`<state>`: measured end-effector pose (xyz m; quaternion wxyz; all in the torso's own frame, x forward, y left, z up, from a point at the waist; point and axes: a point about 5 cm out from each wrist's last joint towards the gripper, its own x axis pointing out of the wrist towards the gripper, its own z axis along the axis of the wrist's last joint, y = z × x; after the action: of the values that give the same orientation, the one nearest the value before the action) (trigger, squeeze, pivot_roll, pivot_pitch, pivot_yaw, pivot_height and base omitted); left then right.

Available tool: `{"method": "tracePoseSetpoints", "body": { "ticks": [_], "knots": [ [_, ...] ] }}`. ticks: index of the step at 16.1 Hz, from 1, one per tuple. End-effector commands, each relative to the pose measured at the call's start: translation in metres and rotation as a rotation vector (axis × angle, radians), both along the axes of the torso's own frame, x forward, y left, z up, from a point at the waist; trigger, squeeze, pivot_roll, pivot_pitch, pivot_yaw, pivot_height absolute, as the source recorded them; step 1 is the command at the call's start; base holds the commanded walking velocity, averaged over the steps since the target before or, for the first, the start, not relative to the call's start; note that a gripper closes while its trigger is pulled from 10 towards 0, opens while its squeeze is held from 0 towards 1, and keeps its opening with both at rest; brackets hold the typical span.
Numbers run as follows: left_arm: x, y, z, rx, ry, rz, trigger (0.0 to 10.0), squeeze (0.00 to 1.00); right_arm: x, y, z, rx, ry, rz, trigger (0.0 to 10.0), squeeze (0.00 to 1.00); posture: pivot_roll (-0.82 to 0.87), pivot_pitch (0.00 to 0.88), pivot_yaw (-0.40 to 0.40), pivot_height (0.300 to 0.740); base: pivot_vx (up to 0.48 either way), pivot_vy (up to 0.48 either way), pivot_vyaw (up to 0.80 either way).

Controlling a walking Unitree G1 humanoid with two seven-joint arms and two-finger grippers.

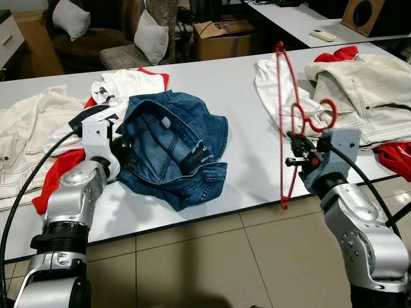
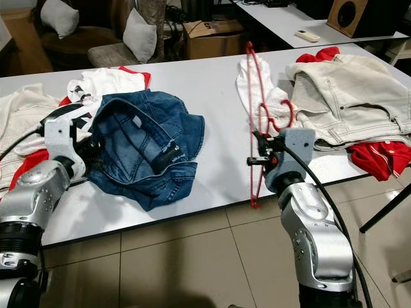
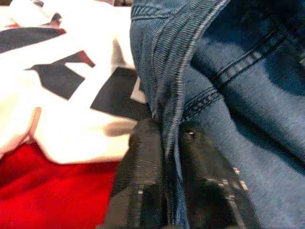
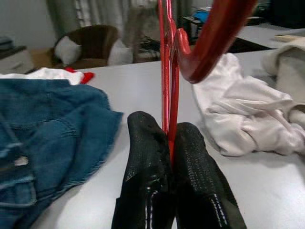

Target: Hang hanger

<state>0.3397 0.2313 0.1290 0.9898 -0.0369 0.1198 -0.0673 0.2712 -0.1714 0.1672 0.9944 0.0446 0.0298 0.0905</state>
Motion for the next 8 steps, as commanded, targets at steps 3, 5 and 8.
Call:
{"method": "tracePoseSetpoints", "body": {
  "ticks": [3, 5, 8],
  "knots": [
    [0.004, -0.002, 0.015, 0.047, -0.033, -0.052, 0.0, 0.0, -0.008, 0.003, 0.003, -0.011, -0.003, 0.106, 10.0, 0.0, -0.08, 0.0, 0.026, 0.74, 0.0, 0.0, 0.0],
    [-0.002, 0.003, 0.005, 0.212, -0.012, -0.076, 0.0, 0.0, -0.009, 0.002, 0.004, -0.009, -0.006, 0.117, 10.0, 0.0, -0.08, 0.0, 0.033, 0.74, 0.0, 0.0, 0.0],
    [-0.008, 0.007, -0.001, 0.325, -0.023, -0.103, 0.0, 0.0, -0.01, 0.002, 0.004, -0.004, -0.007, 0.122, 10.0, 0.0, -0.08, 0.0, 0.037, 0.74, 0.0, 0.0, 0.0]
  ]
}}
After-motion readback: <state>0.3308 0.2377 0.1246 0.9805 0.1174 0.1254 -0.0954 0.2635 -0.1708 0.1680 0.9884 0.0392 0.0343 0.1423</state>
